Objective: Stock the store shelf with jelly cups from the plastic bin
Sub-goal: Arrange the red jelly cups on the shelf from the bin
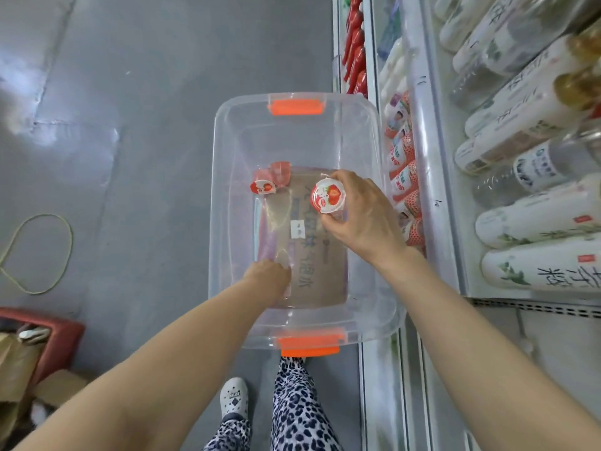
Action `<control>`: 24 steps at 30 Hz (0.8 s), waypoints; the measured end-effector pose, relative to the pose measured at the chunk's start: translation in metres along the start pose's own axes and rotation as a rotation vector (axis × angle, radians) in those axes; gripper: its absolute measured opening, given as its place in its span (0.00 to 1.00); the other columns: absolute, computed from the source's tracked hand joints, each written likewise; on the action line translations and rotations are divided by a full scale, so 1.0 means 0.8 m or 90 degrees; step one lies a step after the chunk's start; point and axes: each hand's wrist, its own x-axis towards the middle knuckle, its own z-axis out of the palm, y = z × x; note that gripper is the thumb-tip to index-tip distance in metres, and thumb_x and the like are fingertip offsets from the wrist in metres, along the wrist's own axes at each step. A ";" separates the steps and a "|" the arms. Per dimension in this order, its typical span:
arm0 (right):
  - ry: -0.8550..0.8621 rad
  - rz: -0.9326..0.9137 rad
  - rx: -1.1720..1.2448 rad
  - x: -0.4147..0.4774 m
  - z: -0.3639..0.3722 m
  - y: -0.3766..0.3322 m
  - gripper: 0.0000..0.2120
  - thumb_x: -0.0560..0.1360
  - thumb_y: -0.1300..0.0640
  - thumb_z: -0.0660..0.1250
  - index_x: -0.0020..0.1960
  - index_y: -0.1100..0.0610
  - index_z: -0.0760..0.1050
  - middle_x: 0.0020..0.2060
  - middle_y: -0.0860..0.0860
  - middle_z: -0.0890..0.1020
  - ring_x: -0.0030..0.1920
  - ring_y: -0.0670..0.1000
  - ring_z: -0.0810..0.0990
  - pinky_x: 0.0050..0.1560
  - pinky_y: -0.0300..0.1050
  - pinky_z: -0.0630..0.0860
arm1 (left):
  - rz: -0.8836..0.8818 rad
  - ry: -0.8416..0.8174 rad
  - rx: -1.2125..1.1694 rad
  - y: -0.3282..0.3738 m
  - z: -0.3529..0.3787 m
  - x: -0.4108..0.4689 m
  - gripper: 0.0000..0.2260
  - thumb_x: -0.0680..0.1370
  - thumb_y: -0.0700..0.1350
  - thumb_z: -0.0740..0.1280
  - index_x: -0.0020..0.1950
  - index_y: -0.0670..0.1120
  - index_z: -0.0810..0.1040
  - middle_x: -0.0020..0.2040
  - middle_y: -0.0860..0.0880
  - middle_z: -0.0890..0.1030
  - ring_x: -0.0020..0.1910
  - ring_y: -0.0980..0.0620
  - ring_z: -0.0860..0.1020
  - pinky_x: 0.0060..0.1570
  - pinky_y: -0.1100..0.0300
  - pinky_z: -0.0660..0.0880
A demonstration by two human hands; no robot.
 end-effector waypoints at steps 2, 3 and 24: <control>-0.006 0.008 0.008 0.000 -0.001 0.000 0.24 0.71 0.50 0.71 0.63 0.56 0.70 0.54 0.52 0.80 0.50 0.56 0.78 0.48 0.49 0.76 | 0.013 0.059 0.014 0.003 -0.014 -0.009 0.29 0.78 0.42 0.64 0.75 0.37 0.55 0.67 0.41 0.72 0.66 0.42 0.72 0.65 0.50 0.67; -0.008 0.014 0.010 -0.001 -0.003 0.000 0.24 0.71 0.51 0.71 0.64 0.56 0.70 0.54 0.53 0.80 0.50 0.56 0.79 0.49 0.49 0.76 | 0.020 0.084 0.004 0.001 -0.021 -0.011 0.28 0.77 0.44 0.66 0.73 0.38 0.59 0.66 0.41 0.72 0.64 0.42 0.73 0.62 0.53 0.68; 0.305 0.172 -0.003 -0.235 -0.112 -0.156 0.18 0.72 0.50 0.71 0.58 0.55 0.71 0.48 0.50 0.79 0.46 0.52 0.79 0.45 0.50 0.76 | 0.244 0.610 -0.347 -0.008 -0.028 -0.229 0.19 0.71 0.45 0.73 0.58 0.43 0.72 0.55 0.44 0.77 0.54 0.44 0.74 0.48 0.60 0.63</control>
